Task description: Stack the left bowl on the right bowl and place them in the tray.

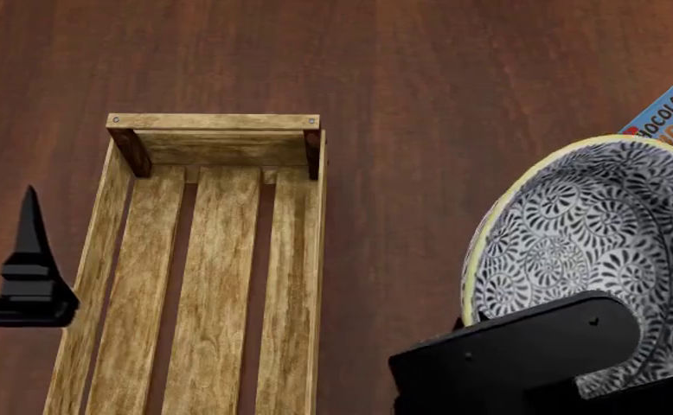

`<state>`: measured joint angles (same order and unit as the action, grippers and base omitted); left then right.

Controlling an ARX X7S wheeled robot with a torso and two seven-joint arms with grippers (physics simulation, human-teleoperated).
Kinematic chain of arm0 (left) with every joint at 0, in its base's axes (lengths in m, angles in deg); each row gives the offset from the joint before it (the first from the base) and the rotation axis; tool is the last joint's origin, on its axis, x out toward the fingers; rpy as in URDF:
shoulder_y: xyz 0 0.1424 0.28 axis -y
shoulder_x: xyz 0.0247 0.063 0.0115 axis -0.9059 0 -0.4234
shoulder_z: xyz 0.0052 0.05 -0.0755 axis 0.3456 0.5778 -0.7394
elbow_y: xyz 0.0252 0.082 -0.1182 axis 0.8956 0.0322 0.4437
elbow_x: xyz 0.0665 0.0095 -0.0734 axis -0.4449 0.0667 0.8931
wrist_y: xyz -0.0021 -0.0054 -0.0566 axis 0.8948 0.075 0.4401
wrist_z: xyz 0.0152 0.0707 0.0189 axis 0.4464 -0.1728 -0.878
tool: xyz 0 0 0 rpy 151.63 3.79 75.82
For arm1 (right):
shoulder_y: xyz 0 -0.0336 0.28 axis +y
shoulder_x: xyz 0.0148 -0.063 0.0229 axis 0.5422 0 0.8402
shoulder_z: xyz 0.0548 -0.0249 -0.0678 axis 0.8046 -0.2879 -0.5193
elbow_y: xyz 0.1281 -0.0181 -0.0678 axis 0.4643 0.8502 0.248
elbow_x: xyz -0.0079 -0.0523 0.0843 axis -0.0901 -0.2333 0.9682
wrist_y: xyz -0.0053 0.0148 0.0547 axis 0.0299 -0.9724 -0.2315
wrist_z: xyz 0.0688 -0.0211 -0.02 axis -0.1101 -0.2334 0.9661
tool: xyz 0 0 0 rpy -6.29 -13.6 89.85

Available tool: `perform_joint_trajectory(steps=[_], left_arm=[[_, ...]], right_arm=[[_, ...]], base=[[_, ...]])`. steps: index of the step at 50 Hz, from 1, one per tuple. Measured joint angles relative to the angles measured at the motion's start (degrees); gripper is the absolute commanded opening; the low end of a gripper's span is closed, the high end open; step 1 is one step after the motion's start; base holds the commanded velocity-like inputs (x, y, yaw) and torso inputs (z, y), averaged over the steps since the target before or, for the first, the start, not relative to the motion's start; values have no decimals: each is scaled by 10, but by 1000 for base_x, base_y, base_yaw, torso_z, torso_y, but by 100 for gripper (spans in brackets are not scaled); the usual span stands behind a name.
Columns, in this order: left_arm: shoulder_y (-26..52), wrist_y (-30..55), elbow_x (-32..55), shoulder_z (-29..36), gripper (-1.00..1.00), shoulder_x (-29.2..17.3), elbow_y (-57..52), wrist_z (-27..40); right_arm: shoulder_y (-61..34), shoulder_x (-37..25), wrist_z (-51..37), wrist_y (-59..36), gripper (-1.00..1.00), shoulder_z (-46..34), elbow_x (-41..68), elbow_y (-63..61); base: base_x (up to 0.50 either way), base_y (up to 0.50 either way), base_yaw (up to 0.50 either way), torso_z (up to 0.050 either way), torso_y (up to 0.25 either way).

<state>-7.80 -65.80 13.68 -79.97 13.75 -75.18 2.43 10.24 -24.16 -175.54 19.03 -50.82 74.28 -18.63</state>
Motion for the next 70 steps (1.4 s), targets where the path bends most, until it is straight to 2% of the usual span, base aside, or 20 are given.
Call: perform_joint_trajectory(steps=[18,31,48,62,70], left_arm=[[0,0,5,-5,100,-4,-4,3],[0,-3,6,-5,100,-5,-6,6],[1,-19,26,-19,100,-2,-10,4],[1,-26,34,-25,100,-3,-10,3],[2,-29,36,-25,100,-3,-7,3]], right_arm=[[-160,-136,-15,61,-100,-73,91,55],[-217,-221,-7,86,-100,-121,150,85],[-209,-318,22,115,-100,-135,185,100],[-198,-361,24,126,-100,-147,223,101],[-174,-395,55,146,-100,-153,221,97]], base=[[0,0,0,0,0],[0,0,0,0,0],[0,0,0,0,0],[0,0,0,0,0],[0,0,0,0,0]])
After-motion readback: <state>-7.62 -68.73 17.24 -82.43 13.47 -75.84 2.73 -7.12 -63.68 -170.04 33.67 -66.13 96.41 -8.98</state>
